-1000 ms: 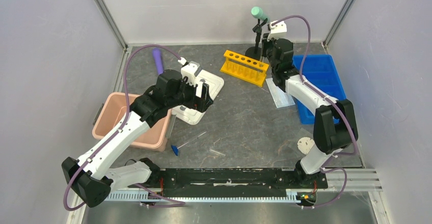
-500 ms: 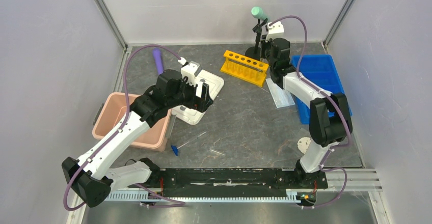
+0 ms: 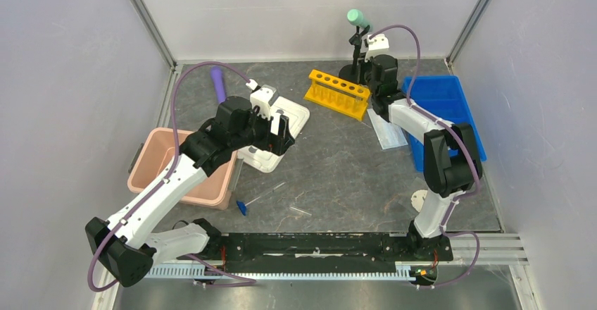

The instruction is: Organize the chemistry lab equipment

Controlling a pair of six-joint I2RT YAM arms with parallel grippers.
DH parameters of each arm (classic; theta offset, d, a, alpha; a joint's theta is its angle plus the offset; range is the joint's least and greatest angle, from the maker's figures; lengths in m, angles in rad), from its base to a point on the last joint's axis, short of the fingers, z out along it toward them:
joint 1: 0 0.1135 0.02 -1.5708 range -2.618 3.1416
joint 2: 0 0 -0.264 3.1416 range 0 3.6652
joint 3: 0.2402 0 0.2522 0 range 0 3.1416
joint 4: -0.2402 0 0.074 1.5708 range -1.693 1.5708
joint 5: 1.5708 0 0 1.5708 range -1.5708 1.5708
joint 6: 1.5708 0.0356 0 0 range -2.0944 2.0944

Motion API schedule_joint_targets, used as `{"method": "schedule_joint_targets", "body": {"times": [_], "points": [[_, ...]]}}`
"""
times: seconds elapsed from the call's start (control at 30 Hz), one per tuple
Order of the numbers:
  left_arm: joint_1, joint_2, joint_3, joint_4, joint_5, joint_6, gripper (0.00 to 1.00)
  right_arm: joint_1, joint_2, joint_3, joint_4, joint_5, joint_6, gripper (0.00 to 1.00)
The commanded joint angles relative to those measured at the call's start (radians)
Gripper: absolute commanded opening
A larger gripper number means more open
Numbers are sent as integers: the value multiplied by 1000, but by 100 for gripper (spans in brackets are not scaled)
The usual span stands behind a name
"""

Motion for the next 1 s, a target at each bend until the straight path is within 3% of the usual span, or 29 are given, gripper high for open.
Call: {"method": "schedule_joint_targets", "body": {"times": [0.0,0.23,0.47,0.77,0.97], "points": [[-6,-14,-2,28,1,-17,100,-2,3,9,33,-24,22,26],[-6,-13,-4,28,-2,-15,100,-6,1,2,35,-25,33,34],[-6,-17,-4,28,-9,-13,100,-8,-35,4,15,-24,37,36],[-6,-12,-4,19,-47,-22,100,-10,-145,10,-92,-48,57,47],[-6,-17,6,-4,-116,-46,100,-10,-229,9,-217,-95,59,47]]}}
